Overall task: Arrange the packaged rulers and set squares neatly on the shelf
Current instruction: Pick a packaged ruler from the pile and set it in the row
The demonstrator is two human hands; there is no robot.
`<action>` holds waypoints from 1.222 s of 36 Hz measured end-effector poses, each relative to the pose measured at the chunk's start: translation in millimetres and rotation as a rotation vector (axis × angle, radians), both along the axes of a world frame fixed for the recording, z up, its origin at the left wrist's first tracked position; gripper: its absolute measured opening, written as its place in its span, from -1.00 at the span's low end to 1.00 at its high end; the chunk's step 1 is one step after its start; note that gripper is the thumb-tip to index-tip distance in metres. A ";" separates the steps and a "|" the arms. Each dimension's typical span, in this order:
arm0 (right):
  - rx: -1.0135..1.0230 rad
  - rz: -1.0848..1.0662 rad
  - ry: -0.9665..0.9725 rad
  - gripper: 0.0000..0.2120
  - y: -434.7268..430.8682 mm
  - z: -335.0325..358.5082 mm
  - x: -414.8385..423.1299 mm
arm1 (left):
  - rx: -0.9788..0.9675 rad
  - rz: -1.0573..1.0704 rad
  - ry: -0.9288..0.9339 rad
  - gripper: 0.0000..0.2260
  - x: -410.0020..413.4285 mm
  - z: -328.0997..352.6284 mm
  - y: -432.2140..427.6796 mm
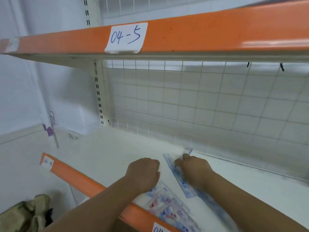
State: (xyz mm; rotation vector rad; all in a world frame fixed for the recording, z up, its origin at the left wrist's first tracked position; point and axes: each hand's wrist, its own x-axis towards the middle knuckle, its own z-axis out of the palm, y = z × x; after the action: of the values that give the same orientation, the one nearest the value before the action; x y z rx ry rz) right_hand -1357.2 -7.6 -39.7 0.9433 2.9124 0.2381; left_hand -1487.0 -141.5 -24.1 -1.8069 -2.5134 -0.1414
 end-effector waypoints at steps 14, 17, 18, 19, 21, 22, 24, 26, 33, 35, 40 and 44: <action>-0.004 0.005 0.004 -0.69 4.9 -4.3 -14.5 | -0.012 -0.093 -0.037 -0.73 -24.0 -5.5 8.9; -0.042 0.020 0.048 -0.70 6.3 -4.2 -9.9 | -0.027 -0.115 -0.039 -0.72 -24.6 -5.8 10.6; -0.052 0.021 0.063 -0.70 6.4 -4.3 -8.6 | -0.031 -0.123 -0.037 -0.72 -24.4 -6.2 11.5; -0.058 0.020 0.083 -0.72 6.5 -4.6 -7.6 | -0.033 -0.130 -0.036 -0.72 -24.0 -6.5 12.4; -0.054 0.025 0.121 -0.75 6.1 -4.1 -5.7 | -0.037 -0.139 -0.038 -0.72 -22.4 -6.1 14.2; -0.041 0.033 0.128 -0.75 5.7 -3.4 -4.8 | -0.038 -0.143 -0.040 -0.72 -21.6 -6.1 15.3; -0.025 0.054 0.129 -0.73 5.4 -2.1 -3.9 | -0.038 -0.147 -0.040 -0.70 -19.4 -4.7 16.6; -0.073 0.068 0.168 -0.70 5.4 -0.3 -4.1 | -0.036 -0.151 -0.051 -0.68 -17.9 -4.1 18.4; -0.414 0.083 0.398 -0.66 -5.7 7.9 -9.0 | 0.038 -0.210 -0.081 -0.65 -6.4 1.6 22.1; -0.512 0.071 0.466 -0.67 -6.8 10.2 -5.7 | 0.082 -0.200 -0.072 -0.69 -5.0 3.5 22.6; -0.646 0.034 0.515 -0.55 -6.8 12.1 -0.8 | 0.093 -0.220 -0.021 -0.67 -6.1 4.6 25.2; -0.594 0.036 0.492 -0.57 -8.8 13.8 -0.3 | 0.076 -0.269 0.074 -0.63 -8.8 5.5 25.3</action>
State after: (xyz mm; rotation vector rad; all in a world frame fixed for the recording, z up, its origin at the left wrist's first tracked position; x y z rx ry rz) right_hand -1357.4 -16.4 -26.0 0.9315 3.0871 -0.9303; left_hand -1495.7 -116.2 -18.6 -2.0695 -2.1754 -0.1722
